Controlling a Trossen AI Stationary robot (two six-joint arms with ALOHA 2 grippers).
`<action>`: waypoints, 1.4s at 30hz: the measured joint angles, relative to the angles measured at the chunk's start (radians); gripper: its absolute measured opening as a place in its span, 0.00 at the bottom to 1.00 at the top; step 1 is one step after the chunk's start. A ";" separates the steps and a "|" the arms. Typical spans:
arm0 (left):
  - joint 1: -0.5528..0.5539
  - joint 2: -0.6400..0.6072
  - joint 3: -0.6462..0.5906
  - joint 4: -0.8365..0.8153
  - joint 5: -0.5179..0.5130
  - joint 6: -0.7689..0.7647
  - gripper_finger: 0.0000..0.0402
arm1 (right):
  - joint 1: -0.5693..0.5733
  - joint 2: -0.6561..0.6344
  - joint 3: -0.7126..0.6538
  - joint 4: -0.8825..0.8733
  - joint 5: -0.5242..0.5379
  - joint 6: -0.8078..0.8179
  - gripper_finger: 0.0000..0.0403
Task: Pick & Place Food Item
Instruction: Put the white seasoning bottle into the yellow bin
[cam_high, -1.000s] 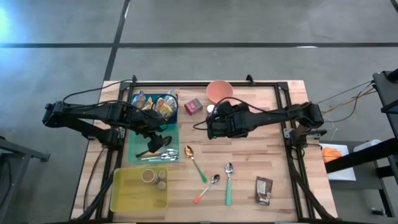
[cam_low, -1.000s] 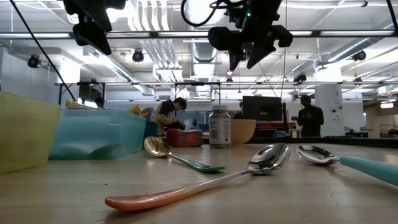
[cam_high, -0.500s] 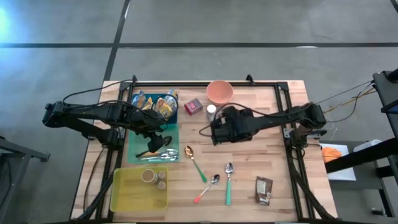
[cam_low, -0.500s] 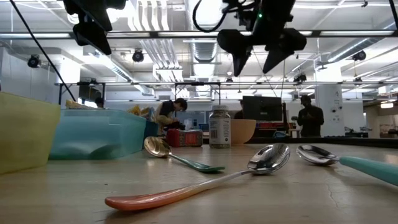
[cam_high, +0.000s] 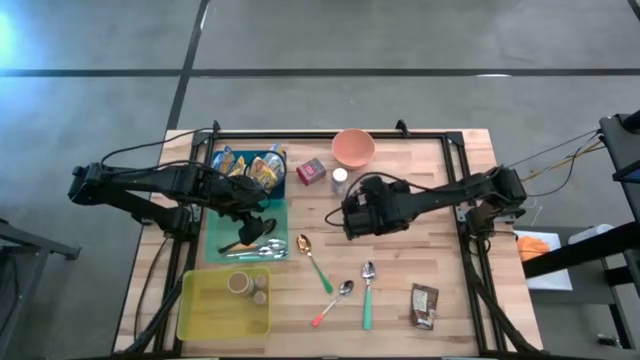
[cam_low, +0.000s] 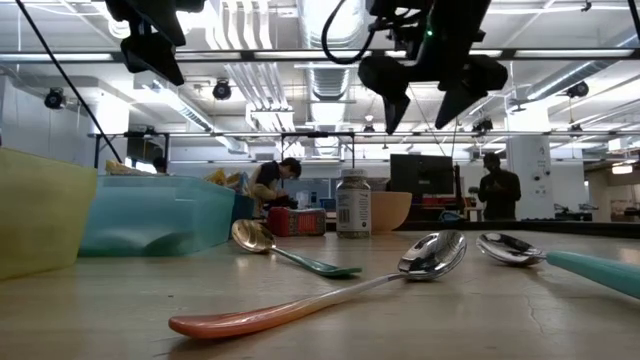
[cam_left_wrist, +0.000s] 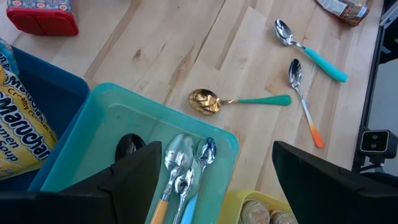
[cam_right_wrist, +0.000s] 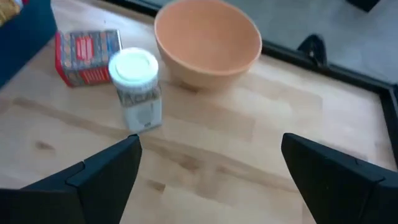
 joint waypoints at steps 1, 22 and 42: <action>0.000 0.000 0.000 0.000 0.000 -0.002 0.78 | 0.001 0.000 -0.007 0.004 0.000 0.007 0.95; 0.000 0.000 0.000 -0.001 0.000 -0.005 0.78 | 0.050 -0.009 -0.290 0.922 0.047 -0.603 0.95; 0.000 0.000 0.000 -0.001 0.000 0.020 0.78 | -0.078 0.008 -0.434 1.074 0.042 -0.600 0.95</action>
